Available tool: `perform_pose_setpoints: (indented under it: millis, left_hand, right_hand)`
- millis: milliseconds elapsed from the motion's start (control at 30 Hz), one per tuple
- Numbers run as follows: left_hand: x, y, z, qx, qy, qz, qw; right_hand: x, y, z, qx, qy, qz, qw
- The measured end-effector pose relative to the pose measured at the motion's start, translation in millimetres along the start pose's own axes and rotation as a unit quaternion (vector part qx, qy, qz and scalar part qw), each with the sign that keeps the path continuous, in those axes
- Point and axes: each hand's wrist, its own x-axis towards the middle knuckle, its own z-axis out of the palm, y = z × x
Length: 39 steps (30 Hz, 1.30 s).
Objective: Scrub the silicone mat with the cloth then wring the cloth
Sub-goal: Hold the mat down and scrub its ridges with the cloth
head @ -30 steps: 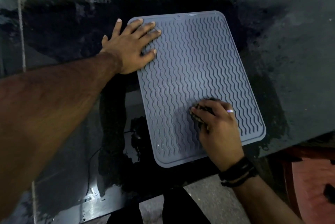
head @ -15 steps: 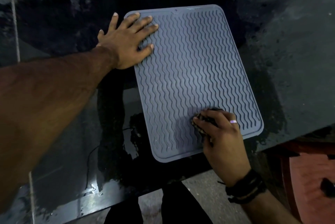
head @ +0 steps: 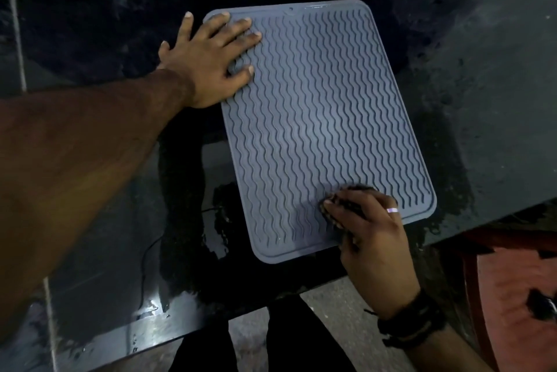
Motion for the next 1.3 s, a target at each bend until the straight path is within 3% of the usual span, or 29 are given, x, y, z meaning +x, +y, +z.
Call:
perform_pose_setpoints:
  millis: [633,867,1100,1300]
  left_hand:
    - [1.4,-1.0,1.6,0.003,0.000,0.005,1.000]
    - [2.2,-4.6,3.0,0.002,0.004,0.011,1.000]
    - [3.7,-5.6,4.7,0.002,0.005,0.013,1.000]
    - [4.2,-5.7,4.2,0.001,0.003,0.010,1.000]
  right_hand:
    - [4.6,-10.1,-4.6,0.012,-0.017,0.040,0.999]
    - [-36.7,-1.5,-13.2,0.016,-0.046,0.028,0.998]
    - [-3.8,-7.9,-9.2,0.012,-0.035,0.031,0.999]
    - [-45.0,-1.0,-15.1,0.014,-0.065,0.039,0.997]
